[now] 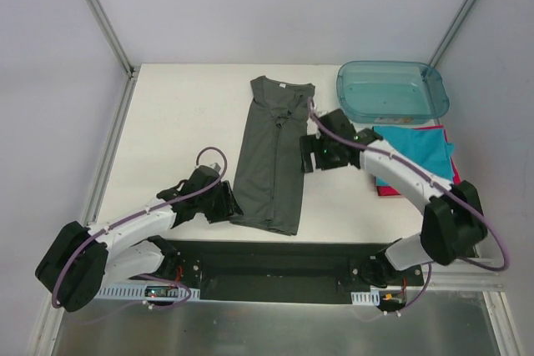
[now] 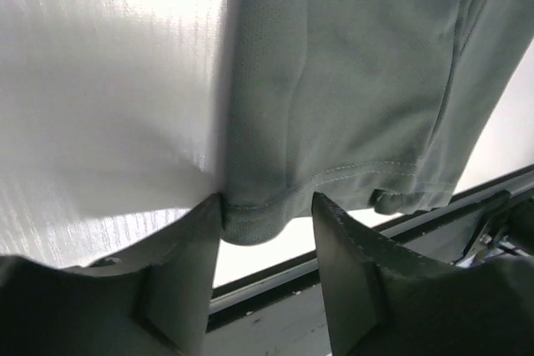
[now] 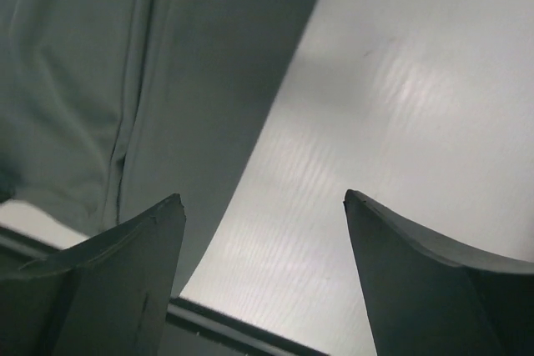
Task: Fold and stack the t-shirts
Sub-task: Grab the bottom of the folded rectangular tshirt with both arms
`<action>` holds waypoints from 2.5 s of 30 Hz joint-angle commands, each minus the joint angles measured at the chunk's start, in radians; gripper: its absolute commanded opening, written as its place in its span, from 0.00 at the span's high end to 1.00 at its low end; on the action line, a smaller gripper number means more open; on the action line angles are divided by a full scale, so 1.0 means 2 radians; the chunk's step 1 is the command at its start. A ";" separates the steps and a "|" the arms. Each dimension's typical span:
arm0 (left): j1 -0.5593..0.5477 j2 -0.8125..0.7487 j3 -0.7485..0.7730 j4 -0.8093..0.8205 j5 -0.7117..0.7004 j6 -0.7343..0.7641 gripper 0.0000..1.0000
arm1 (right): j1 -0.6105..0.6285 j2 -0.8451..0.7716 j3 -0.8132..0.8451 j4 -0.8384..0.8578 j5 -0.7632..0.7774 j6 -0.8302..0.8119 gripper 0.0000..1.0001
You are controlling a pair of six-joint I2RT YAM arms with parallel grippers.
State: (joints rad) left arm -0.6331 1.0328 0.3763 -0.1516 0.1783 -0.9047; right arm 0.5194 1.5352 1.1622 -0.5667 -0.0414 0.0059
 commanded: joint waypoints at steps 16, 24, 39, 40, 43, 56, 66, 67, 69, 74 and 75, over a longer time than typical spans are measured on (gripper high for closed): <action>0.004 -0.001 -0.042 -0.005 -0.009 0.004 0.98 | 0.272 -0.076 -0.126 0.029 0.008 -0.017 0.22; 0.004 -0.003 -0.040 -0.007 -0.011 -0.002 1.00 | 0.348 -0.015 -0.116 0.034 0.015 -0.045 0.28; 0.004 -0.017 -0.038 -0.017 -0.017 -0.005 1.00 | 0.352 0.062 -0.099 0.006 0.066 -0.043 0.64; 0.004 -0.019 -0.037 -0.019 -0.017 -0.006 1.00 | 0.354 0.065 -0.097 0.004 0.062 -0.042 0.70; 0.004 -0.029 -0.036 -0.026 -0.016 -0.007 1.00 | 0.362 0.074 -0.091 -0.002 0.077 -0.041 0.83; 0.004 -0.207 -0.007 -0.216 -0.065 -0.008 1.00 | 0.418 0.012 -0.046 -0.017 -0.043 -0.050 0.99; 0.004 -0.322 0.059 -0.306 -0.062 0.003 1.00 | 0.425 -0.041 -0.004 -0.014 -0.185 -0.074 0.99; 0.004 -0.324 0.070 -0.311 -0.064 0.002 1.00 | 0.424 -0.047 -0.002 -0.013 -0.196 -0.077 0.99; 0.004 -0.325 0.086 -0.310 -0.072 0.005 1.00 | 0.424 -0.055 0.003 -0.014 -0.204 -0.083 0.99; 0.004 -0.312 0.116 -0.309 -0.101 0.007 1.00 | 0.415 -0.070 0.009 -0.020 -0.203 -0.088 0.99; 0.004 -0.307 0.121 -0.307 -0.107 0.007 1.00 | 0.411 -0.072 0.009 -0.023 -0.196 -0.088 0.99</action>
State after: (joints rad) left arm -0.6331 0.3927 0.5541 -0.7486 0.0383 -0.9104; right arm 1.3598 1.4403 1.1431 -0.5884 -0.3943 -0.1440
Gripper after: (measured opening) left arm 0.011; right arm 0.027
